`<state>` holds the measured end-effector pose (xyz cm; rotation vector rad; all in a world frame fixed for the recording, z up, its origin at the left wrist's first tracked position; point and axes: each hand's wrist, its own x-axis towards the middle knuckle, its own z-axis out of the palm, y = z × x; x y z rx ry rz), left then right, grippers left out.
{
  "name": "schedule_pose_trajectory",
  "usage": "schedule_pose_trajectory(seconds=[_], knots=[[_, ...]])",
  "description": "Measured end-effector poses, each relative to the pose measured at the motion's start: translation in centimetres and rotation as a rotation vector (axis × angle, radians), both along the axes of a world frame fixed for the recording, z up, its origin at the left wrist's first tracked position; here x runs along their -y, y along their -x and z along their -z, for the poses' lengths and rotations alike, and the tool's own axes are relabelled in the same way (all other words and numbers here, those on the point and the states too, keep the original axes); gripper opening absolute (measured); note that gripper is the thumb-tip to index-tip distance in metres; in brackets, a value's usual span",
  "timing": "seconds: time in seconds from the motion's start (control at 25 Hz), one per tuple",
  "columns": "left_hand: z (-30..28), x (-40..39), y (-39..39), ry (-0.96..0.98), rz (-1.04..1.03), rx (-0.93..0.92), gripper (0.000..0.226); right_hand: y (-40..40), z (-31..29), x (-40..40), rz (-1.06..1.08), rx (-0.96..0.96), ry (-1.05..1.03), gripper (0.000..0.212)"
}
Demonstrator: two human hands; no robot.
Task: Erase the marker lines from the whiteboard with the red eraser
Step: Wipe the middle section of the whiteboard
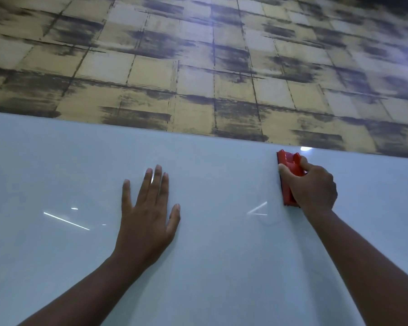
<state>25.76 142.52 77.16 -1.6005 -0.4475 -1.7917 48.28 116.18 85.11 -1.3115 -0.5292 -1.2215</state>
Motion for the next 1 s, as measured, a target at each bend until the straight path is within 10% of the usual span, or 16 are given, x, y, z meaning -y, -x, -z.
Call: schedule_pose_trajectory(seconds=[0.64,1.0], knots=[[0.5,0.1,0.1,0.045,-0.006,-0.022,0.075,11.8,6.9,-6.2,-0.018,0.189,0.585,0.080],[3.2,-0.9,2.0,-0.065,0.062,-0.117,0.072,2.4,8.7,2.6,-0.139,-0.304,0.202,0.071]])
